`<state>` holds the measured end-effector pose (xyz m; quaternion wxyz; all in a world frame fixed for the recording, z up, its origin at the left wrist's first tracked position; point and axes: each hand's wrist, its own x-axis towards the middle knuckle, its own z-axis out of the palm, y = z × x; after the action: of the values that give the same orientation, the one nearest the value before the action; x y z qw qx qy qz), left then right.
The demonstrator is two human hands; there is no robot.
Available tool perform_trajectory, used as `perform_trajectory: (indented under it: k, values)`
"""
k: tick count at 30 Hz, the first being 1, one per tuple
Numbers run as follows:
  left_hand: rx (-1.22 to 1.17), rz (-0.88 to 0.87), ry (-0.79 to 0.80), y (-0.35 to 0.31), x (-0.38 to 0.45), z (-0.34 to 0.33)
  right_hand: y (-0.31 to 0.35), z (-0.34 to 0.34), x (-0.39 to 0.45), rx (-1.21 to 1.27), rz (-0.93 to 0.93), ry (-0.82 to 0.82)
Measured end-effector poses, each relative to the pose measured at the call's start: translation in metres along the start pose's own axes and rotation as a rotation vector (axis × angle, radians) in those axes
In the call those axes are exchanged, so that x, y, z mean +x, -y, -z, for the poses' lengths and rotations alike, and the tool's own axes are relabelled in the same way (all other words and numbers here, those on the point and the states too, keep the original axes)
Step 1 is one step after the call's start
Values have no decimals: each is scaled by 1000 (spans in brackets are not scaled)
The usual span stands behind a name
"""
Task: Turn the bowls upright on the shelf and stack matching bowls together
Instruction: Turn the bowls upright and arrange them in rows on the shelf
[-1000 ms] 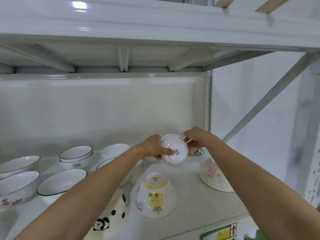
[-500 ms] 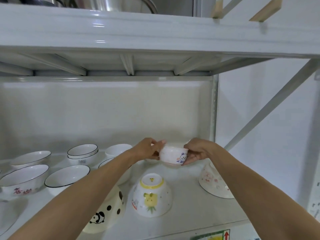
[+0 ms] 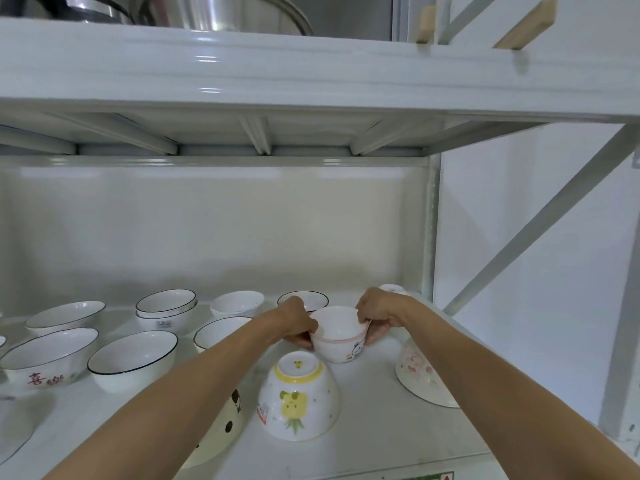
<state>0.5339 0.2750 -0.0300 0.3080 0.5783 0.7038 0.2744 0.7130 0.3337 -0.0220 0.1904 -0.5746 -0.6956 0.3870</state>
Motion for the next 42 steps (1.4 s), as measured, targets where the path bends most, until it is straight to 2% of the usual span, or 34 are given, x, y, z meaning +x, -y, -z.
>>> perform_trajectory:
  k: [5, 8, 10, 15, 20, 22, 26, 30, 37, 42]
  values:
    - [230, -75, -44, -3, 6, 4, -2, 2, 3, -30, -38, 17]
    - [509, -176, -205, -14, 5, 11, -3, 6, 6, -31, -43, 9]
    - [567, -273, -310, -27, 8, 11, -2, 14, 11, -9, -47, -52]
    - [394, -446, -178, -65, 33, -16, -15, 42, 29, 32, 3, -372]
    - [303, -344, -28, -102, 57, -58, -35, 63, 33, -62, -28, -547]
    - [292, -269, 48, -113, 68, -71, -43, 68, 40, -115, -73, -531]
    - [337, -147, 74, -122, 83, -82, -51, 76, 51, -194, -137, -417]
    - [385, -64, 109, -120, 96, -89, -54, 83, 53, -169, -165, -316]
    - [262, 27, 213, -125, 122, -102, -63, 85, 68, -143, -160, -212]
    - [255, 114, 177, -119, 138, -113, -71, 88, 83, 63, -286, -180]
